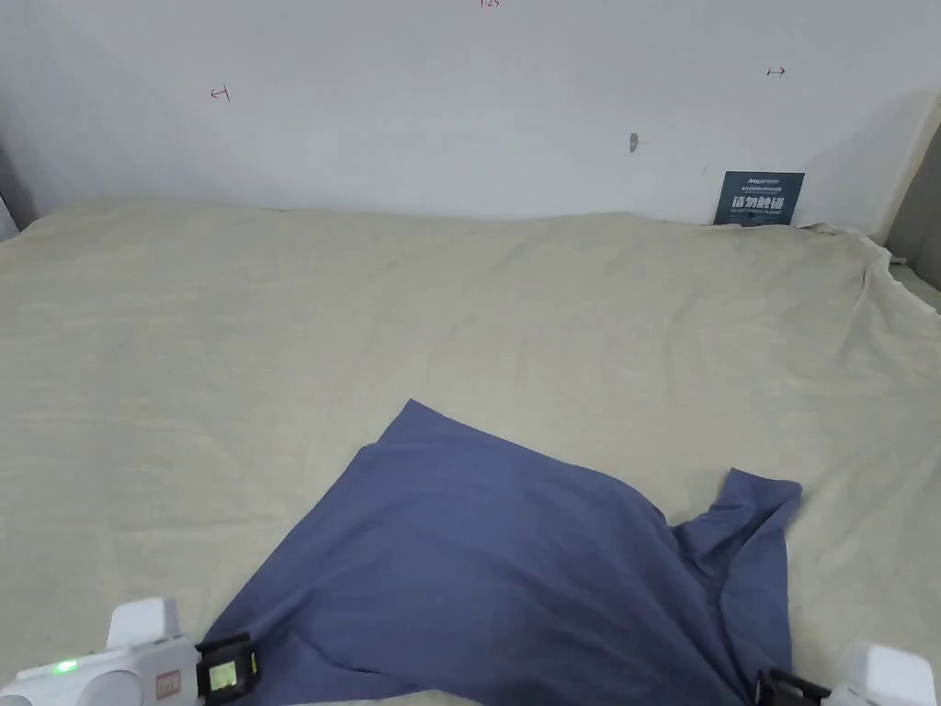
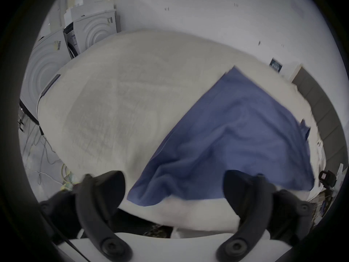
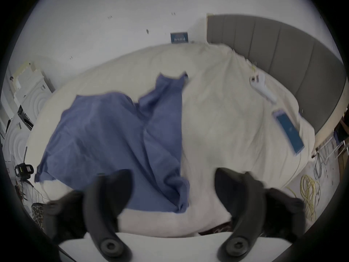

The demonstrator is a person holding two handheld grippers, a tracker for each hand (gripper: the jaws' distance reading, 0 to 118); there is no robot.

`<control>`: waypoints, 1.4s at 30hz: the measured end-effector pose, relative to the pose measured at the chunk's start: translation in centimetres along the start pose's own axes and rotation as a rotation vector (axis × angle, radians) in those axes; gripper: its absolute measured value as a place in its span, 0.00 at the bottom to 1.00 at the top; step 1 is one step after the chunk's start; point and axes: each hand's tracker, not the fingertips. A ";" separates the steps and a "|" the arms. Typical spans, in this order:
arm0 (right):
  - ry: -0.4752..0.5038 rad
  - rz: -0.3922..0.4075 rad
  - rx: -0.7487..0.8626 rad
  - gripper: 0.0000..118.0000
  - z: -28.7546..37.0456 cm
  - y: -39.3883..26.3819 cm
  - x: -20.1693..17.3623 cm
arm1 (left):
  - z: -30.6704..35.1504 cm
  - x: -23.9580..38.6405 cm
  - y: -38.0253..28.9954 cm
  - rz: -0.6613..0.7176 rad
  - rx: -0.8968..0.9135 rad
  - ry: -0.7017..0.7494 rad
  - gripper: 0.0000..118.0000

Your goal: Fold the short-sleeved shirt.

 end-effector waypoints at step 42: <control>-0.035 0.095 0.476 0.00 2.8 10.7 -2.0 | -6.2 16.4 21.5 -0.286 0.221 -0.280 0.01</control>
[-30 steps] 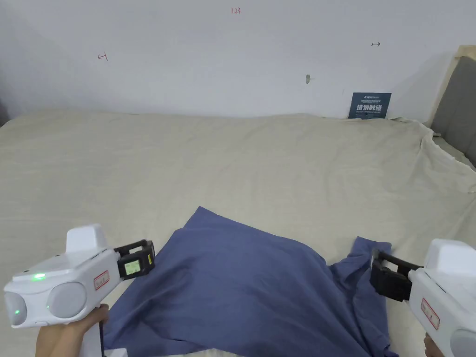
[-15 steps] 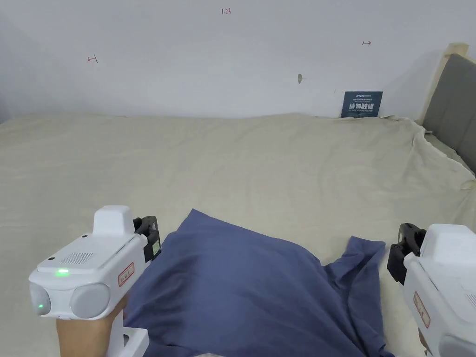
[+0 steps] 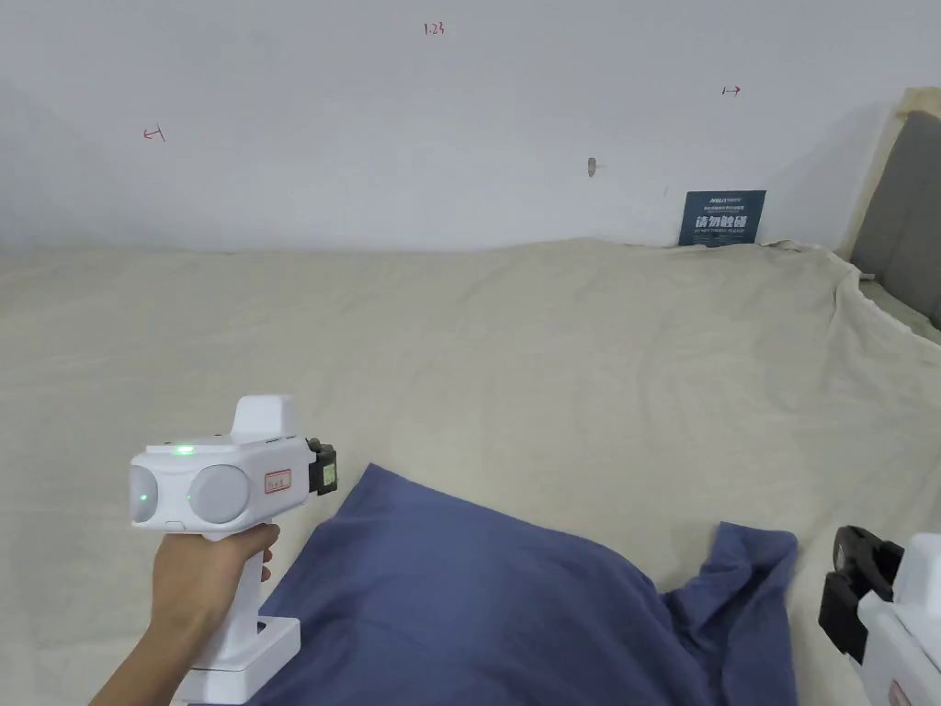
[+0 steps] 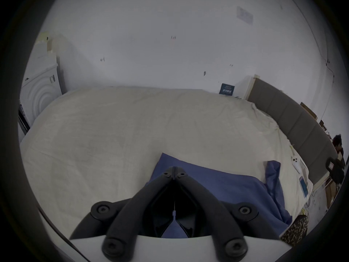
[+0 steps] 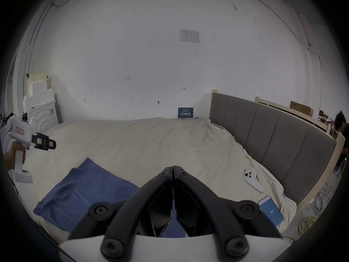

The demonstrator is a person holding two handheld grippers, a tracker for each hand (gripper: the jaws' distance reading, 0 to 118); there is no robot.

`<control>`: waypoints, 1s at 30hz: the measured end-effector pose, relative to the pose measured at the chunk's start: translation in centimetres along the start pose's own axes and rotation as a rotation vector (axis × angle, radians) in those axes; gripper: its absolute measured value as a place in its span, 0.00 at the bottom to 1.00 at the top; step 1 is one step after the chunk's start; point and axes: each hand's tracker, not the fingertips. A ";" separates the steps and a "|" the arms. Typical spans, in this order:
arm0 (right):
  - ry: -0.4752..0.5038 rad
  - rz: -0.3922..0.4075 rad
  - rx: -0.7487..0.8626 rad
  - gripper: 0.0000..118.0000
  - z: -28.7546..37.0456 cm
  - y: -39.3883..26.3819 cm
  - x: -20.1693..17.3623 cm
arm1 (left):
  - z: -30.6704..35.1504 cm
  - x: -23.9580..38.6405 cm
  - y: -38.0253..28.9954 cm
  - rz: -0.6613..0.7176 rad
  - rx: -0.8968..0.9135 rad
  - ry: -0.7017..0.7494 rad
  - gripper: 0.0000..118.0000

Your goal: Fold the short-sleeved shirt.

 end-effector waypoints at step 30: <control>-0.070 -0.123 -0.305 0.00 -9.9 -4.5 2.8 | -17.2 2.1 -1.0 -0.127 -0.268 0.064 0.00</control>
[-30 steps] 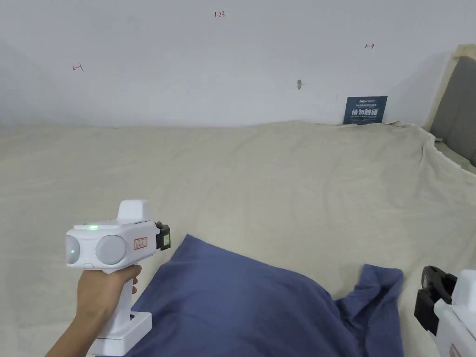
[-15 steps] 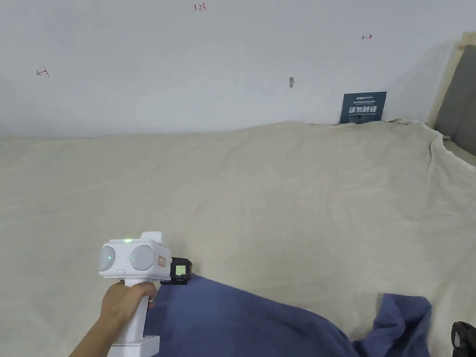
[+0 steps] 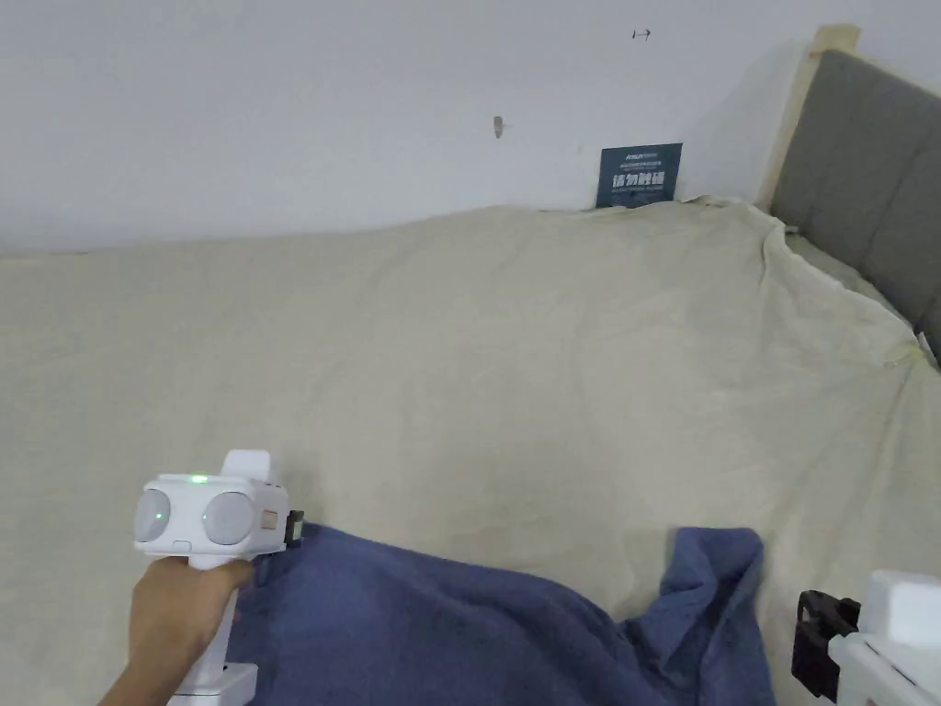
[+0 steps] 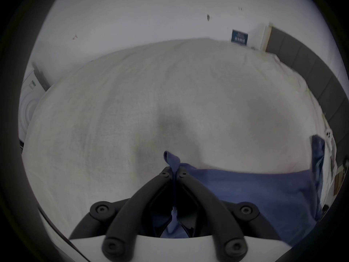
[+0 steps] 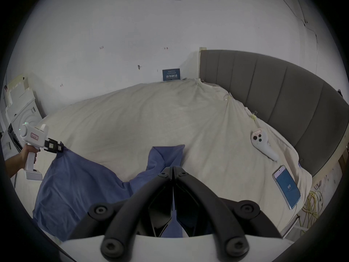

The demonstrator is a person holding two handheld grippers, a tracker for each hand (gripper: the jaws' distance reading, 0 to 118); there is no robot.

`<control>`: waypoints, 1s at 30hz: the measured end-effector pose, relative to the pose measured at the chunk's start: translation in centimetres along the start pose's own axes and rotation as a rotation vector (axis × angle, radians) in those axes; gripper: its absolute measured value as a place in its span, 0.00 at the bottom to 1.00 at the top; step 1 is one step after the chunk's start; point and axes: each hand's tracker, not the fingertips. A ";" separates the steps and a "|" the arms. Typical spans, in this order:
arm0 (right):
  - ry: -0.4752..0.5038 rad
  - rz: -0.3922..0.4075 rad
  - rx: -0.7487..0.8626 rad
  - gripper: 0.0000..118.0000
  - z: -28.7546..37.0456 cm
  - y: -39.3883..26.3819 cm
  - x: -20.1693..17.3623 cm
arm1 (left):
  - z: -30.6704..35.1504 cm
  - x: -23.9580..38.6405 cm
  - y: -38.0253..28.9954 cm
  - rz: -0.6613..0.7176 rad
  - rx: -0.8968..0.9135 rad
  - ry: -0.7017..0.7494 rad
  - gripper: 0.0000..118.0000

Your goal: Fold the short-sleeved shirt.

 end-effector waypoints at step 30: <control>0.007 0.005 -0.331 0.03 -5.4 -3.0 -4.1 | 11.0 -1.2 -2.3 0.038 0.110 -0.046 0.00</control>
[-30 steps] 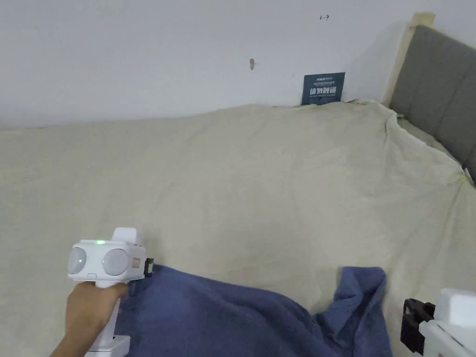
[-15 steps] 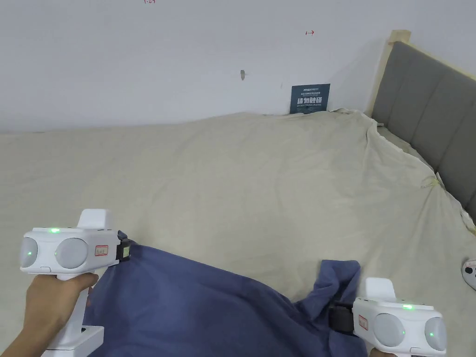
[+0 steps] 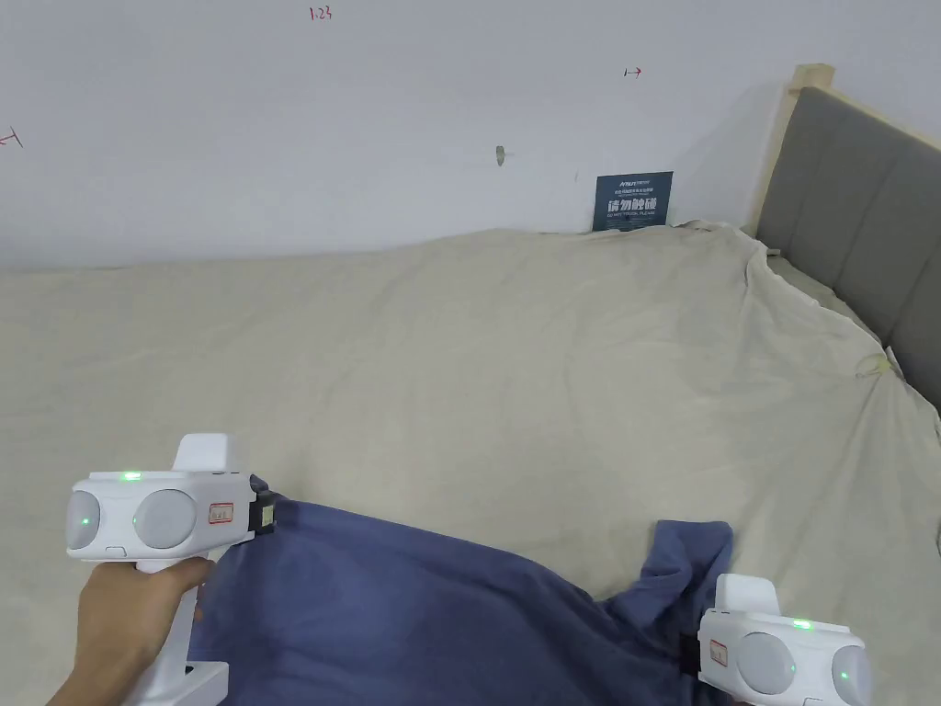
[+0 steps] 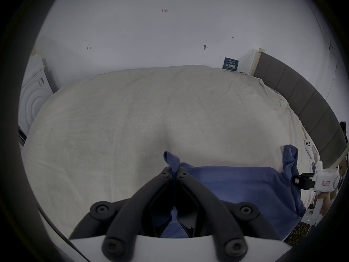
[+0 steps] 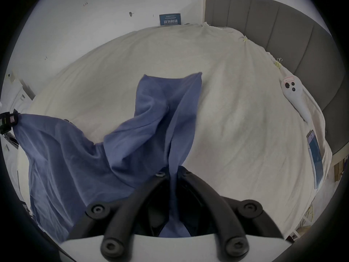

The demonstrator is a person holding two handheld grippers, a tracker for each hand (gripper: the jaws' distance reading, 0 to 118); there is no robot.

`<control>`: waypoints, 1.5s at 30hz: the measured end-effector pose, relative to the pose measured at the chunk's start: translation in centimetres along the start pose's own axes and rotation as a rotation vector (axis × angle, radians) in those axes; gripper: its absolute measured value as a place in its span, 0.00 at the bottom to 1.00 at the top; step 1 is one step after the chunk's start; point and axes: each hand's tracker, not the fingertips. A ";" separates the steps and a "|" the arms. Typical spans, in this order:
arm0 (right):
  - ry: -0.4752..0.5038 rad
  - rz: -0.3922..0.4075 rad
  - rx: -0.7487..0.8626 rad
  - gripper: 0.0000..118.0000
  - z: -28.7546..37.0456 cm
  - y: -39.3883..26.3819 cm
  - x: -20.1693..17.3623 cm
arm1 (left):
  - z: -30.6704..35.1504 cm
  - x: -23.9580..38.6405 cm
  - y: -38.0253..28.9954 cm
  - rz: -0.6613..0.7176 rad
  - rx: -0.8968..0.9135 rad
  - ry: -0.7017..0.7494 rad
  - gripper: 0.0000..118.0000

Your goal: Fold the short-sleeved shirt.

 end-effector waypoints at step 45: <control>0.365 0.195 0.907 0.03 28.4 32.1 -8.0 | 28.1 -9.7 21.1 0.107 0.615 0.247 0.00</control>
